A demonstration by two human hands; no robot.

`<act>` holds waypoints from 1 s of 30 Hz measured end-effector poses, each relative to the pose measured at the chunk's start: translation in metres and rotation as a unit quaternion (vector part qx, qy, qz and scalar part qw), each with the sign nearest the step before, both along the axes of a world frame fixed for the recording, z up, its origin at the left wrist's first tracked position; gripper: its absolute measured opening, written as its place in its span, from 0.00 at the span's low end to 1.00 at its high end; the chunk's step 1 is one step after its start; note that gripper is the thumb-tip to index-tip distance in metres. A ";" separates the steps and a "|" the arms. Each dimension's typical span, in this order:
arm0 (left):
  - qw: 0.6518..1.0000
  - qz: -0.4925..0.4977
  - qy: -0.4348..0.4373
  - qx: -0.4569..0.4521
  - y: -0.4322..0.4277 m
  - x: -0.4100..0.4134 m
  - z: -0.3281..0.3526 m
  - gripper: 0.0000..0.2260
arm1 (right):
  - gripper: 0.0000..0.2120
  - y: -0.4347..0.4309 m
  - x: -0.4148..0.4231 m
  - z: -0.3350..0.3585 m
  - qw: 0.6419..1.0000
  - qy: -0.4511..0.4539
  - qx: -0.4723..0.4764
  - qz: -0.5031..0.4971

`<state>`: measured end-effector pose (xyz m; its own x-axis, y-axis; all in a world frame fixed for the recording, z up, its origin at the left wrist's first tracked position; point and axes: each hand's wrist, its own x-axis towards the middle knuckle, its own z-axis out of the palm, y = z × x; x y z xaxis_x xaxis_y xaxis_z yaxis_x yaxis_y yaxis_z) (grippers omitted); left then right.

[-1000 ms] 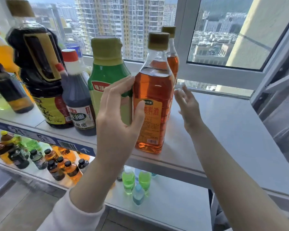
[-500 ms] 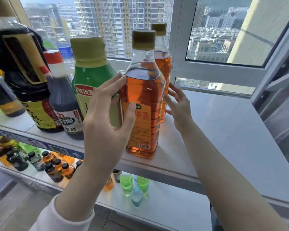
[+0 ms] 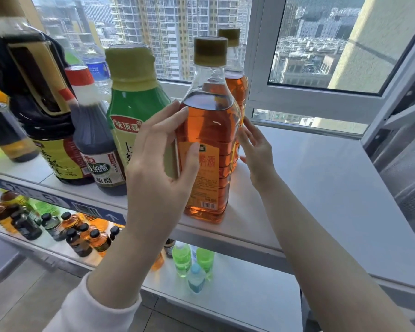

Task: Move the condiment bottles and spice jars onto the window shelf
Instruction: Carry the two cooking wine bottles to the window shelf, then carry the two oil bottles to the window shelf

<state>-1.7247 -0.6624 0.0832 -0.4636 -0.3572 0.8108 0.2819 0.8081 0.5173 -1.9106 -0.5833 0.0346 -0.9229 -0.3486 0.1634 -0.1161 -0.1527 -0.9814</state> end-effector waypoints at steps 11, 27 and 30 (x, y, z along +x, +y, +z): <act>0.998 -0.037 -0.008 -0.045 -0.004 0.038 -0.023 0.16 | 0.26 0.048 0.100 -0.006 0.955 0.150 0.159 -0.199; 0.922 -0.192 -0.274 -0.196 -0.027 0.211 -0.199 0.19 | 0.32 0.070 0.410 -0.158 0.810 0.188 0.496 -0.251; 0.899 -0.214 -0.311 -0.225 -0.018 0.258 -0.228 0.18 | 0.32 0.069 0.462 -0.183 0.813 0.157 0.509 -0.235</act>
